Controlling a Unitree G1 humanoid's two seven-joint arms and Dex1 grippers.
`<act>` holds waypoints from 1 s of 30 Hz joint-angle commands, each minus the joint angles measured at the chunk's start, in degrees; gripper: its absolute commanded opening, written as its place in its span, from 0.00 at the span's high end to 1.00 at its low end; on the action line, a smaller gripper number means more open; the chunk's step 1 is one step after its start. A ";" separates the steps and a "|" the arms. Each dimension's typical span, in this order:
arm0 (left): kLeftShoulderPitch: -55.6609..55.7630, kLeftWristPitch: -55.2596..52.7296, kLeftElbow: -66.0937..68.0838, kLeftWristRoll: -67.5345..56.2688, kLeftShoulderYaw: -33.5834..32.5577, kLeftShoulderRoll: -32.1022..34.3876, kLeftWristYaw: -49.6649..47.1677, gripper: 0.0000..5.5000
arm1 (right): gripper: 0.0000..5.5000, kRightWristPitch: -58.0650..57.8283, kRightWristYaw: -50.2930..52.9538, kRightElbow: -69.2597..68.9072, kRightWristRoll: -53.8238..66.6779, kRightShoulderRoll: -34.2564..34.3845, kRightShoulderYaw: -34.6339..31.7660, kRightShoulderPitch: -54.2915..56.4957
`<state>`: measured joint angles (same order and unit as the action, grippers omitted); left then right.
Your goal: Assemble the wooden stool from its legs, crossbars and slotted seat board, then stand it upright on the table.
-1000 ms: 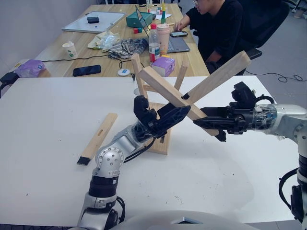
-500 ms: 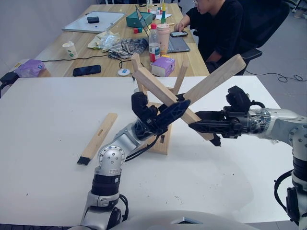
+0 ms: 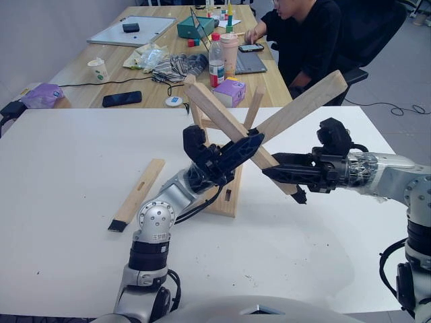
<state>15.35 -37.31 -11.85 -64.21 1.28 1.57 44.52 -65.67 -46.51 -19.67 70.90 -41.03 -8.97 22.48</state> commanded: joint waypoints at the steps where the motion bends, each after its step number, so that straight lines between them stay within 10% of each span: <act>1: 0.71 1.35 1.06 0.64 -1.74 -0.28 -0.55 0.62 | 0.58 0.50 2.20 0.37 -0.31 0.55 -0.90 -0.85; 9: 1.21 4.28 4.83 4.22 -5.30 2.71 0.60 0.63 | 0.37 2.73 -0.86 1.87 -2.97 -2.36 -1.74 -3.59; 20: 7.11 15.14 22.61 21.78 -8.61 25.96 23.01 0.63 | 0.37 9.91 -9.69 12.91 -15.29 -4.71 -0.21 -5.55; 30: 6.02 32.33 37.20 36.30 -2.98 28.14 35.88 0.63 | 0.37 10.95 -11.40 16.04 -19.04 -3.61 1.19 -4.29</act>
<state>23.11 -6.99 23.70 -30.85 -2.92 29.29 79.27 -55.05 -57.66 -3.91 52.58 -45.38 -8.29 17.25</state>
